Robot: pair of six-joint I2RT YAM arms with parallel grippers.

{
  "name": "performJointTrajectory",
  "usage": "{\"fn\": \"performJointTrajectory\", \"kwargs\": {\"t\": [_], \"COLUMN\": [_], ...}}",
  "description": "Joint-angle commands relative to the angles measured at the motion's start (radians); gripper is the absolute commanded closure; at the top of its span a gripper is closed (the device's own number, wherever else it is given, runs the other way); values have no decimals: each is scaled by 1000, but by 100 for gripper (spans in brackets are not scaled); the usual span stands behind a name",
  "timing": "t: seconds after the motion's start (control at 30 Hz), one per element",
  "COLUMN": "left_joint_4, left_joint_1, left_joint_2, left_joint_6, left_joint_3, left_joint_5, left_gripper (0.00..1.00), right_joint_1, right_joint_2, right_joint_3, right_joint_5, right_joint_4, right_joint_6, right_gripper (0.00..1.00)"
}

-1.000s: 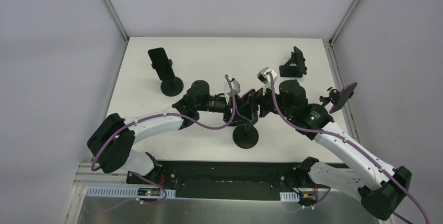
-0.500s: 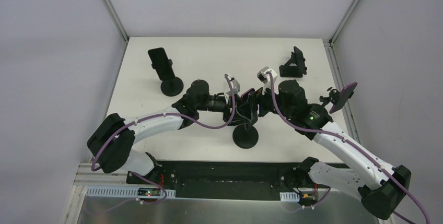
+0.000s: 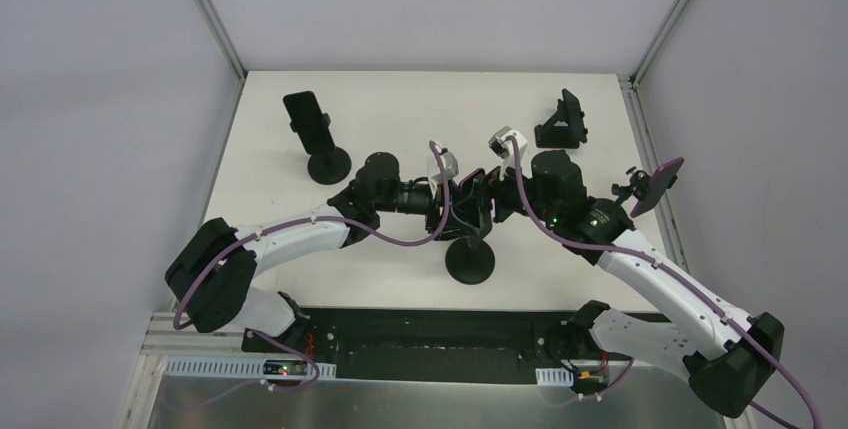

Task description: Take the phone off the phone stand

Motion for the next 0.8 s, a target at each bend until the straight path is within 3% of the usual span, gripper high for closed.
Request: {"fn": "performJointTrajectory", "kwargs": {"t": [0.0, 0.77], "left_joint_4": [-107, -116], "left_joint_1": [-5, -5], "left_joint_2": [-9, -17], "left_joint_6": [-56, -55], "left_joint_3": [-17, -21], "left_joint_5": [32, 28], "left_gripper": [100, 100], "right_joint_1": [-1, -2], "right_joint_2": [30, 7], "right_joint_3": [4, -29], "right_joint_5": [-8, 1], "right_joint_4": [-9, 73], "right_joint_6": [-104, -151], "right_gripper": [100, 100]}}
